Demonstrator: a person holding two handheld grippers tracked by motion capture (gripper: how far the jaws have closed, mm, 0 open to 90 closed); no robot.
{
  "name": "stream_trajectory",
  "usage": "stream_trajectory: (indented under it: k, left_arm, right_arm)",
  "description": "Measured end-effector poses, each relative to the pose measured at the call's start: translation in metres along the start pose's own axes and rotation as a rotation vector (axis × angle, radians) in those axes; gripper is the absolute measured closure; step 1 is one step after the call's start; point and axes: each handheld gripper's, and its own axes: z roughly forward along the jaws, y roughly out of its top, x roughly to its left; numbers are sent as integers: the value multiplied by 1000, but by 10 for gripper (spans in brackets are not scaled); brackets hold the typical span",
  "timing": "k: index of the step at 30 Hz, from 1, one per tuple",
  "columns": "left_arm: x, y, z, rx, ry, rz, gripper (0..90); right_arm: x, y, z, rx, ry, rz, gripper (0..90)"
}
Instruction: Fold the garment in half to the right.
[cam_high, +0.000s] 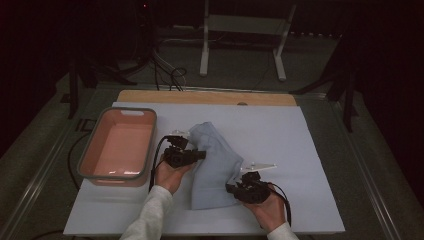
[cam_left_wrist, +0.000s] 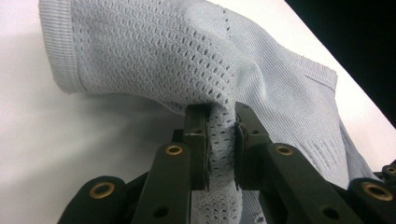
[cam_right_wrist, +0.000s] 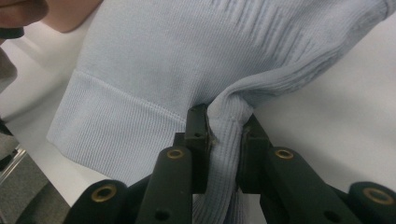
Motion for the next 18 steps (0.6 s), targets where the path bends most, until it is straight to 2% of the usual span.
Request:
stream_trajectory:
  k: [7, 18]
  left_arm:
    - [3, 8, -15, -24, -5, 9, 792]
    - [9, 19, -33, -46, 0, 13, 792]
  right_arm:
    - [6, 11, -1, -12, 23, -3, 785]
    - [23, 29, 3, -32, 41, -26, 785]
